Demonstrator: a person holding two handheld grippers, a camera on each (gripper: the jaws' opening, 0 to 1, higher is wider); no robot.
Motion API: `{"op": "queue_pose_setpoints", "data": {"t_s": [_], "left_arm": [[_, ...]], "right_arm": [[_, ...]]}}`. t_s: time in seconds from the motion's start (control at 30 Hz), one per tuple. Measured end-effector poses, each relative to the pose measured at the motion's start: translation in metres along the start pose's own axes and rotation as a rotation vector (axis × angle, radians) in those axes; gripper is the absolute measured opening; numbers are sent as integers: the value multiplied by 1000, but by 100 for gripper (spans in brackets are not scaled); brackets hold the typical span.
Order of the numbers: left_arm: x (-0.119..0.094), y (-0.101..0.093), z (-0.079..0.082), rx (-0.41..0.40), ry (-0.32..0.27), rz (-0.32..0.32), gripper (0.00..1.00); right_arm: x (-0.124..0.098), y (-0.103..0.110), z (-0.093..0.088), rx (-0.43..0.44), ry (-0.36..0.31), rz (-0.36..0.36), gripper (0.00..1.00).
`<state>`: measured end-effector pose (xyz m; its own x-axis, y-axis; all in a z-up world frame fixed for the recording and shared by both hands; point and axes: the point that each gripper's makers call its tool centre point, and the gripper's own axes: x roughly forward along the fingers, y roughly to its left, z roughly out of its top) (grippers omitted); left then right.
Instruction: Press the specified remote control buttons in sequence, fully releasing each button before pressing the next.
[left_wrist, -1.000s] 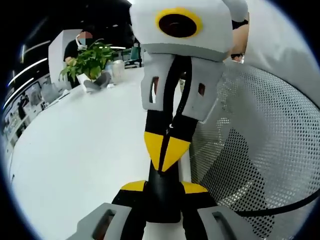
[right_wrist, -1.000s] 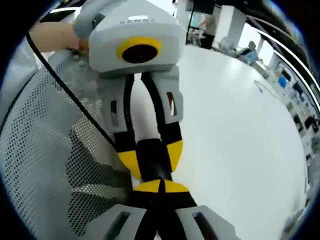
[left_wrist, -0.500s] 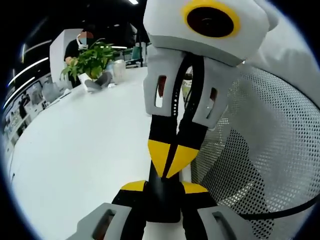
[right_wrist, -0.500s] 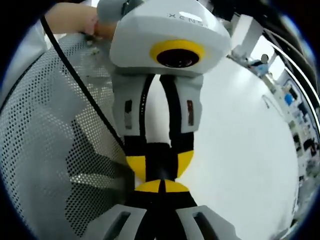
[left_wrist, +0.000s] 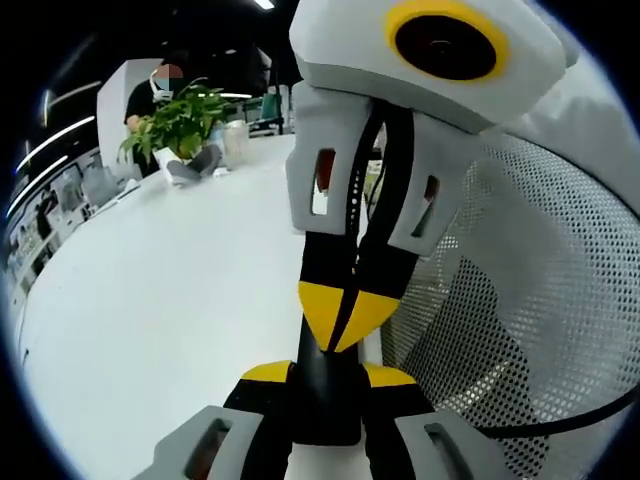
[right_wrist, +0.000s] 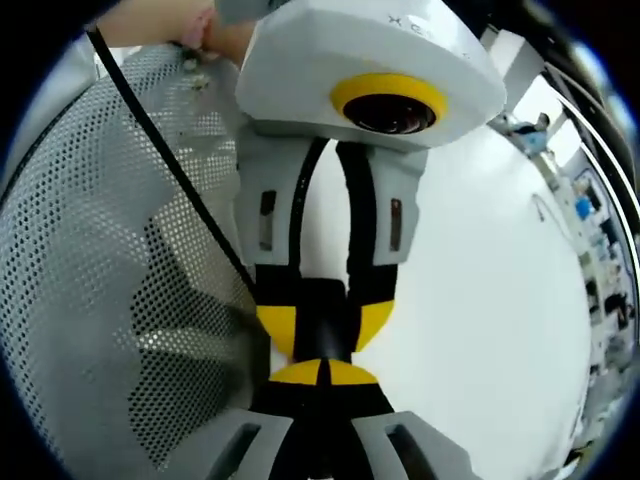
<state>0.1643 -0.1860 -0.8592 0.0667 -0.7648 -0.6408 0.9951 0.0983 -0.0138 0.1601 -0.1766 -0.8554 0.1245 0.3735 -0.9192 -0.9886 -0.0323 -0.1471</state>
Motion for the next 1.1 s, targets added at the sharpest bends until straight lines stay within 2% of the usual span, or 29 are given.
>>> {"op": "queue_pose_setpoints", "data": {"t_s": [0.13,0.4,0.63,0.9,1.0,1.1], "left_arm": [[0,0,0,2,1,-1,25],[0,-1,1,4,4,0,25],[0,0,0,6,3,-1,25],[1,0,0,2,0,-1,25],[1,0,0,2,0,-1,25],[0,0,0,2,0,-1,25]], "right_arm": [[-1,0,-1,12,-1,-5,0],[0,-2,0,102,12,18,0],[-1,1,-1,77,-37,-47,0],[-2,1,-1,80,-61,-48,0],[-3,2,-2,104,-61,-36,0],[-3,2,-2,89,-51,-34,0]]}}
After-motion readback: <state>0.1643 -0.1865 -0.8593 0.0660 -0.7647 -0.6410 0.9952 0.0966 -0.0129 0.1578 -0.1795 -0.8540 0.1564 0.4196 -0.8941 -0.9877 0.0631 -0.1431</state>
